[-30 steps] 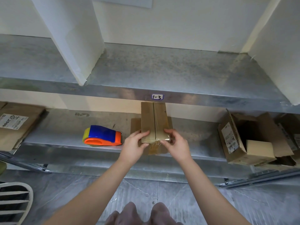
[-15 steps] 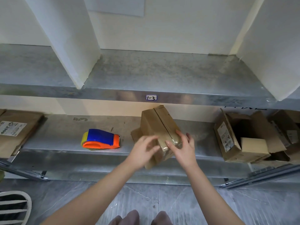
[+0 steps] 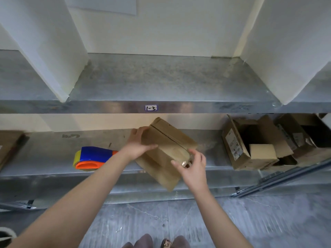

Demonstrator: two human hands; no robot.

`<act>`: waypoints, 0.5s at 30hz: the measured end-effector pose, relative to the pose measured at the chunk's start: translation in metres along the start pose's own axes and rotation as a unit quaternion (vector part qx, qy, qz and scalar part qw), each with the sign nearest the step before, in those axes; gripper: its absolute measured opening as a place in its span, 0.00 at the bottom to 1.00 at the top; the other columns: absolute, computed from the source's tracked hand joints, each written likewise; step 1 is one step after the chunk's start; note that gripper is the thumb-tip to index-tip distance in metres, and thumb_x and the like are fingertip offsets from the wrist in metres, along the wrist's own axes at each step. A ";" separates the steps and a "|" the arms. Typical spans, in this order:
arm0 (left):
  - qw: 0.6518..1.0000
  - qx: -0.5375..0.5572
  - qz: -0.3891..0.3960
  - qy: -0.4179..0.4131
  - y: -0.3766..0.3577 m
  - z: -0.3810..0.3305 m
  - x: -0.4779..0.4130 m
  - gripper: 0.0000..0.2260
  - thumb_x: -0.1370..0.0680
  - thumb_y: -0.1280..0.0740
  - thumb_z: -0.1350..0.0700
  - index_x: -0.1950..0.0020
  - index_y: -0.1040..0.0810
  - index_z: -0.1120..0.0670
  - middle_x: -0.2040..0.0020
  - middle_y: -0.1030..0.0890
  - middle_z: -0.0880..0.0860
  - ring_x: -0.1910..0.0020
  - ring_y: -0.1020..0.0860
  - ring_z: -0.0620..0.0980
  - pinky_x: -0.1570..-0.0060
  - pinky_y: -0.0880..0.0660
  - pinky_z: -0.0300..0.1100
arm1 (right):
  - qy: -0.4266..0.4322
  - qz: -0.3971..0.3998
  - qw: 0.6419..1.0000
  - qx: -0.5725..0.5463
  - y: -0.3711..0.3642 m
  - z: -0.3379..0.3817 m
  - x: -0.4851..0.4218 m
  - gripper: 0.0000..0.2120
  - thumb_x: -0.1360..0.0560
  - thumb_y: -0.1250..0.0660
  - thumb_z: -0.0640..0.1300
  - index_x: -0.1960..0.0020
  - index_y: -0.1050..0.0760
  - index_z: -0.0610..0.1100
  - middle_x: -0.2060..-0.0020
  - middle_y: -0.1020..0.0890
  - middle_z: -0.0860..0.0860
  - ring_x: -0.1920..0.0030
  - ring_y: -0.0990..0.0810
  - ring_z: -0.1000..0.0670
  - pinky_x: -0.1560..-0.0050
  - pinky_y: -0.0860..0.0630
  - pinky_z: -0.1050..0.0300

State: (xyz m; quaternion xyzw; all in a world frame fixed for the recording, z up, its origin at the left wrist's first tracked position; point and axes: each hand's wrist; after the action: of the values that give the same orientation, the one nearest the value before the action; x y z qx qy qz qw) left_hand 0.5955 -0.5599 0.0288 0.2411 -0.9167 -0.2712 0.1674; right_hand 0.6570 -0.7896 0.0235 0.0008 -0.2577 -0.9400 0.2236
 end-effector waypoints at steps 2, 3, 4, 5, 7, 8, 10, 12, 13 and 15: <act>0.999 0.002 -0.054 -0.005 -0.005 0.001 0.021 0.34 0.31 0.24 0.45 0.30 0.36 0.46 0.42 0.35 0.49 0.45 0.29 0.49 0.40 0.30 0.43 | 0.019 0.021 1.000 0.012 0.007 -0.004 -0.003 0.38 0.35 0.20 0.51 0.30 0.34 0.51 0.33 0.39 0.53 0.39 0.31 0.56 0.36 0.35 0.62; 0.997 0.001 -0.078 -0.008 -0.008 0.004 0.033 0.34 0.31 0.25 0.43 0.30 0.36 0.46 0.42 0.34 0.49 0.46 0.28 0.49 0.42 0.28 0.43 | 0.030 0.023 0.999 0.023 0.011 -0.007 -0.006 0.36 0.34 0.20 0.50 0.31 0.33 0.52 0.33 0.39 0.53 0.36 0.32 0.55 0.33 0.37 0.62; 0.996 0.000 -0.093 -0.008 -0.012 0.008 0.046 0.33 0.30 0.26 0.42 0.29 0.36 0.46 0.42 0.33 0.49 0.48 0.27 0.49 0.44 0.27 0.44 | 0.043 0.024 0.998 0.038 0.016 -0.010 -0.010 0.33 0.33 0.21 0.48 0.32 0.32 0.53 0.32 0.37 0.52 0.34 0.33 0.53 0.32 0.39 0.61; 0.995 -0.002 -0.096 -0.006 -0.018 0.012 0.059 0.32 0.29 0.28 0.40 0.29 0.35 0.47 0.43 0.31 0.50 0.49 0.26 0.48 0.45 0.27 0.44 | 0.054 0.028 0.996 0.060 0.022 -0.013 -0.016 0.30 0.31 0.23 0.47 0.32 0.31 0.53 0.31 0.36 0.50 0.30 0.34 0.50 0.32 0.40 0.61; 0.997 0.004 -0.078 0.003 -0.033 0.017 0.080 0.27 0.25 0.31 0.42 0.29 0.33 0.49 0.45 0.28 0.51 0.51 0.24 0.45 0.48 0.26 0.42 | 0.067 0.035 0.987 0.144 0.028 -0.020 -0.029 0.27 0.26 0.28 0.49 0.29 0.31 0.53 0.27 0.38 0.48 0.26 0.41 0.44 0.29 0.42 0.53; 0.997 0.010 -0.073 0.007 -0.037 0.017 0.085 0.25 0.24 0.32 0.45 0.30 0.32 0.51 0.47 0.28 0.51 0.53 0.24 0.44 0.49 0.27 0.41 | 0.073 0.035 0.977 0.197 0.029 -0.021 -0.036 0.27 0.25 0.30 0.51 0.28 0.33 0.54 0.26 0.39 0.46 0.26 0.43 0.41 0.29 0.41 0.48; 0.996 -0.006 -0.085 0.000 -0.033 0.016 0.078 0.22 0.24 0.31 0.48 0.33 0.29 0.53 0.46 0.27 0.51 0.48 0.25 0.47 0.43 0.29 0.43 | 0.079 0.029 0.959 0.272 0.026 -0.018 -0.043 0.27 0.23 0.34 0.53 0.26 0.36 0.55 0.28 0.40 0.44 0.29 0.43 0.40 0.33 0.35 0.42; 0.992 -0.079 -0.094 -0.024 -0.017 0.015 0.057 0.21 0.25 0.29 0.48 0.36 0.27 0.54 0.38 0.29 0.55 0.36 0.30 0.53 0.34 0.35 0.45 | 0.078 -0.006 0.960 0.269 0.019 -0.011 -0.042 0.27 0.23 0.33 0.52 0.26 0.35 0.50 0.31 0.38 0.42 0.32 0.40 0.40 0.34 0.32 0.42; 0.990 -0.112 -0.074 -0.032 -0.007 0.013 0.046 0.22 0.26 0.28 0.49 0.35 0.28 0.54 0.33 0.33 0.57 0.32 0.34 0.56 0.32 0.38 0.46 | 0.074 -0.033 0.966 0.244 0.014 -0.008 -0.038 0.28 0.24 0.31 0.51 0.27 0.34 0.47 0.32 0.37 0.41 0.33 0.38 0.39 0.34 0.33 0.43; 0.990 -0.131 0.024 -0.038 0.008 0.005 0.029 0.31 0.27 0.27 0.52 0.28 0.36 0.51 0.23 0.46 0.55 0.25 0.44 0.56 0.28 0.44 0.45 | 0.062 -0.076 0.975 0.199 0.005 -0.006 -0.030 0.25 0.25 0.29 0.49 0.31 0.31 0.44 0.33 0.36 0.40 0.33 0.36 0.39 0.33 0.33 0.45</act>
State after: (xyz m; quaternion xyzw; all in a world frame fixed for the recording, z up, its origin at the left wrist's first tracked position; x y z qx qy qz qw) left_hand 0.5666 -0.5671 0.0344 0.1841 -0.8845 -0.3938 0.1693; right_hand 0.6868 -0.7837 0.0176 0.1227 -0.4246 -0.8821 0.1626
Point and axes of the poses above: each hand's wrist, its own x-axis away from the middle knuckle, its own y-axis out of the back of the hand, z = x × y
